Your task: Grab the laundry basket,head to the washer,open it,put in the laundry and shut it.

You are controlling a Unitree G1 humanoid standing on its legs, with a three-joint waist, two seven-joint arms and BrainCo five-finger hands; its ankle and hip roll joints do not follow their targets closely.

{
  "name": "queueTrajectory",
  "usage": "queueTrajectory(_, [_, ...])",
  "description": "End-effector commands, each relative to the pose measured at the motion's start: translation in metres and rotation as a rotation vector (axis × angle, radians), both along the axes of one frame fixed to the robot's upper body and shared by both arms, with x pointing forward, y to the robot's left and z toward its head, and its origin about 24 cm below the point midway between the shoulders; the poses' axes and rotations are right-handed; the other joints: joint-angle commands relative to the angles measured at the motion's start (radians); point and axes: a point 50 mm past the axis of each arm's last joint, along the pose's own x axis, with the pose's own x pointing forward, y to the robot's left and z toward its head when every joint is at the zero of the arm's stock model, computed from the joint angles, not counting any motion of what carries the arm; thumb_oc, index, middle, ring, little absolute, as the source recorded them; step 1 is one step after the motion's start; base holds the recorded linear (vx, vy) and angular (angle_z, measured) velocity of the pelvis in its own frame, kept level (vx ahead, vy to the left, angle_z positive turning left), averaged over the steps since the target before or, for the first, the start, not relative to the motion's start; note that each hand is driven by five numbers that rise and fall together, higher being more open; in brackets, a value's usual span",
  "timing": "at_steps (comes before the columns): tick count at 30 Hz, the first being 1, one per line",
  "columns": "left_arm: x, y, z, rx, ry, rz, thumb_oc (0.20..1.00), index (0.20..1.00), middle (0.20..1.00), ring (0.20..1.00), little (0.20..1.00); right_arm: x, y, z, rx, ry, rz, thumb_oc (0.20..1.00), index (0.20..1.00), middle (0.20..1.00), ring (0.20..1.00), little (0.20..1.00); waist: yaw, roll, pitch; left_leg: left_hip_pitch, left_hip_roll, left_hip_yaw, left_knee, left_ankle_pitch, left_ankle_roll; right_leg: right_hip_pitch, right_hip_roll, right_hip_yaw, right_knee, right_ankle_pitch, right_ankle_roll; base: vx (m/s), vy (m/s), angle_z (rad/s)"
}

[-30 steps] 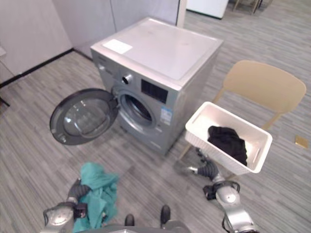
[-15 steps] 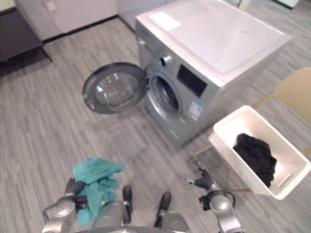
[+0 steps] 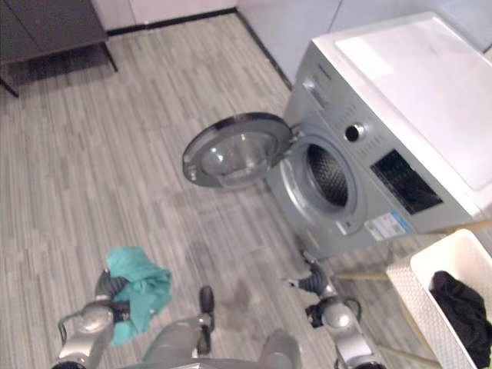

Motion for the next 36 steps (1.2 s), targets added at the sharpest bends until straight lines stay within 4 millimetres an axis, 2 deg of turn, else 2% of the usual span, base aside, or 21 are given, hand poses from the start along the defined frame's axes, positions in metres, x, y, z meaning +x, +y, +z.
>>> queueTrajectory(1, [0.014,-0.006,0.022,0.055,-0.125,-0.078,0.200,0.200,0.200,0.200,0.200,0.021,0.003,0.019,-0.031,-0.112,0.033,1.000,1.000,1.000,1.000,1.000,-0.016,-0.005,0.066,0.057,0.047,0.003,0.041,-0.095,-0.049,0.086,0.129,-0.050,-0.228,0.077,-0.003,0.22,0.040,0.23])
queueTrajectory(3, [0.017,-0.012,0.022,0.058,-0.124,-0.110,0.200,0.200,0.200,0.200,0.200,0.022,0.005,0.018,-0.028,-0.106,0.040,1.000,1.000,1.000,1.000,1.000,-0.021,-0.012,0.074,0.093,0.040,0.006,0.041,-0.115,-0.047,0.056,0.129,-0.085,-0.293,0.121,0.003,0.30,0.006,-0.07])
queueTrajectory(4, [0.018,-0.013,0.023,0.060,-0.127,-0.122,0.200,0.200,0.200,0.200,0.200,0.021,0.006,0.016,-0.027,-0.097,0.043,1.000,1.000,1.000,1.000,1.000,-0.023,-0.013,0.072,0.114,0.038,0.001,0.038,-0.138,-0.052,0.050,0.126,-0.103,-0.317,0.120,0.016,0.23,-0.041,-0.17])
queueTrajectory(5, [0.019,-0.015,0.023,0.066,-0.129,-0.140,0.200,0.200,0.200,0.200,0.200,0.020,0.007,0.014,-0.028,-0.087,0.046,1.000,1.000,1.000,1.000,1.000,-0.023,-0.016,0.078,0.124,0.039,0.015,0.044,-0.135,-0.053,0.046,0.118,-0.152,-0.352,0.149,0.015,0.28,-0.050,-0.15])
queueTrajectory(7, [0.022,-0.019,0.024,0.068,-0.128,-0.176,0.200,0.200,0.200,0.200,0.200,0.018,0.007,0.012,-0.031,-0.074,0.055,1.000,1.000,1.000,1.000,1.000,-0.023,-0.013,0.068,0.162,0.046,0.014,0.047,-0.171,-0.063,0.054,0.116,-0.209,-0.368,0.138,0.026,0.18,-0.055,-0.31])
queueTrajectory(8, [0.022,-0.019,0.024,0.068,-0.130,-0.177,0.200,0.200,0.200,0.200,0.200,0.018,0.007,0.012,-0.031,-0.075,0.055,1.000,1.000,1.000,1.000,1.000,-0.024,-0.019,0.072,0.152,0.041,0.025,0.050,-0.153,-0.058,0.047,0.108,-0.220,-0.372,0.156,0.016,0.23,-0.195,-0.62])
queueTrajectory(9, [0.024,-0.032,0.022,0.073,-0.122,-0.263,0.200,0.200,0.200,0.200,0.200,0.009,0.004,0.006,-0.017,-0.046,0.045,1.000,1.000,1.000,1.000,1.000,-0.054,-0.027,0.042,0.190,0.042,0.033,0.067,-0.186,-0.069,0.073,0.116,-0.201,-0.385,0.156,0.002,0.15,-0.176,-0.63])
queueTrajectory(12, [0.021,-0.039,0.019,0.058,-0.105,-0.300,0.200,0.200,0.200,0.200,0.200,0.005,0.000,0.003,-0.021,-0.027,0.036,1.000,1.000,1.000,1.000,1.000,-0.070,-0.022,0.020,0.196,0.057,0.054,0.106,-0.198,-0.089,0.111,0.127,-0.187,-0.427,0.159,-0.008,0.21,-0.138,-0.08])
queueTrajectory(15, [0.021,-0.049,0.017,0.037,-0.098,-0.339,0.200,0.200,0.200,0.200,0.200,0.002,-0.007,0.003,-0.034,-0.021,0.030,1.000,1.000,1.000,1.000,1.000,-0.084,-0.025,0.025,0.149,0.114,0.070,0.297,-0.177,-0.113,0.165,0.153,-0.145,-0.456,0.146,-0.044,0.15,-0.151,-0.33])
queueTrajectory(16, [0.023,-0.055,0.016,0.025,-0.100,-0.347,0.200,0.200,0.200,0.200,0.200,0.001,-0.011,0.002,-0.046,-0.010,0.025,1.000,1.000,1.000,1.000,1.000,-0.083,-0.022,0.033,0.111,0.120,0.032,0.354,-0.154,-0.119,0.192,0.171,-0.114,-0.469,0.127,-0.064,0.13,-0.070,-0.54])
queueTrajectory(19, [0.025,-0.061,0.016,0.015,-0.105,-0.352,0.200,0.200,0.200,0.200,0.200,0.001,-0.014,0.002,-0.056,-0.003,0.021,1.000,1.000,1.000,1.000,1.000,-0.080,-0.029,0.039,0.063,0.101,-0.015,0.341,-0.178,-0.107,0.212,0.176,-0.075,-0.474,0.116,-0.064,0.15,-0.011,-1.00])
queueTrajectory(20, [0.026,-0.061,0.017,0.015,-0.110,-0.350,0.200,0.200,0.200,0.200,0.200,0.000,-0.016,0.001,-0.059,-0.002,0.016,1.000,1.000,1.000,1.000,1.000,-0.078,-0.030,0.041,0.047,0.091,-0.042,0.313,-0.176,-0.108,0.218,0.180,-0.052,-0.478,0.113,-0.061,0.17,0.054,-0.64])
queueTrajectory(21, [0.028,-0.064,0.017,0.015,-0.116,-0.353,0.200,0.200,0.200,0.200,0.200,0.000,-0.018,0.000,-0.061,0.005,0.009,1.000,1.000,1.000,1.000,1.000,-0.069,-0.025,0.048,0.018,0.063,-0.115,0.238,-0.132,-0.117,0.231,0.196,0.001,-0.481,0.109,-0.059,0.16,0.052,-0.70])
queueTrajectory(22, [0.028,-0.064,0.017,0.015,-0.116,-0.353,0.200,0.200,0.200,0.200,0.200,0.000,-0.018,0.000,-0.061,0.005,0.009,1.000,1.000,1.000,1.000,1.000,-0.069,-0.027,0.047,0.018,0.061,-0.115,0.233,-0.127,-0.117,0.229,0.195,0.001,-0.481,0.110,-0.059,0.17,0.057,-1.17])
queueTrajectory(24, [0.027,-0.064,0.018,0.008,-0.125,-0.336,0.200,0.200,0.200,0.200,0.200,0.002,-0.018,0.000,-0.069,0.006,0.018,1.000,1.000,1.000,1.000,1.000,-0.044,-0.012,0.063,-0.021,0.012,-0.258,0.164,-0.071,-0.127,0.242,0.225,0.077,-0.472,0.101,-0.060,0.14,0.074,-1.16])
queueTrajectory(25, [0.029,-0.064,0.018,-0.001,-0.134,-0.318,0.200,0.200,0.200,0.200,0.200,0.006,-0.016,0.001,-0.082,0.002,0.037,1.000,1.000,1.000,1.000,1.000,-0.031,0.002,0.071,-0.051,-0.019,-0.360,0.137,-0.037,-0.136,0.241,0.248,0.140,-0.461,0.096,-0.060,0.10,0.082,-1.21])
queueTrajectory(27, [0.028,-0.064,0.016,-0.004,-0.125,-0.314,0.200,0.200,0.200,0.200,0.200,0.007,-0.016,0.000,-0.086,0.006,0.044,1.000,1.000,1.000,1.000,1.000,-0.028,0.008,0.070,-0.041,-0.021,-0.375,0.123,-0.039,-0.132,0.237,0.258,0.173,-0.453,0.091,-0.060,0.12,0.115,-1.57])
queueTrajectory(28, [0.025,-0.062,0.012,-0.004,-0.102,-0.308,0.200,0.200,0.200,0.200,0.200,0.005,-0.016,-0.003,-0.086,0.017,0.044,1.000,1.000,1.000,1.000,1.000,-0.037,0.016,0.062,-0.010,-0.003,-0.348,0.092,-0.040,-0.126,0.234,0.257,0.200,-0.451,0.086,-0.057,0.14,0.141,-1.34])
queueTrajectory(31, [0.026,-0.060,0.012,-0.002,-0.103,-0.302,0.200,0.200,0.200,0.200,0.200,0.007,-0.014,-0.002,-0.081,0.010,0.039,1.000,1.000,1.000,1.000,1.000,-0.051,0.020,0.068,-0.008,0.003,-0.308,0.097,-0.048,-0.110,0.207,0.250,0.239,-0.421,0.078,-0.052,0.05,0.184,-1.07])
queueTrajectory(34, [0.038,-0.057,0.023,0.022,-0.156,-0.287,0.200,0.200,0.200,0.200,0.200,0.017,-0.008,0.004,-0.070,-0.023,0.040,1.000,1.000,1.000,1.000,1.000,-0.060,0.020,0.100,-0.040,0.020,-0.217,0.119,-0.066,-0.095,0.103,0.252,0.301,-0.345,0.083,-0.038,-0.14,0.205,-0.91])
queueTrajectory(36, [0.049,-0.053,0.034,0.039,-0.211,-0.254,0.200,0.200,0.200,0.200,0.200,0.028,0.001,0.011,-0.048,-0.064,0.054,1.000,1.000,1.000,1.000,1.000,-0.065,0.016,0.137,-0.069,0.033,-0.144,0.149,-0.088,-0.086,0.024,0.252,0.309,-0.281,0.092,-0.020,-0.21,0.167,-1.18])
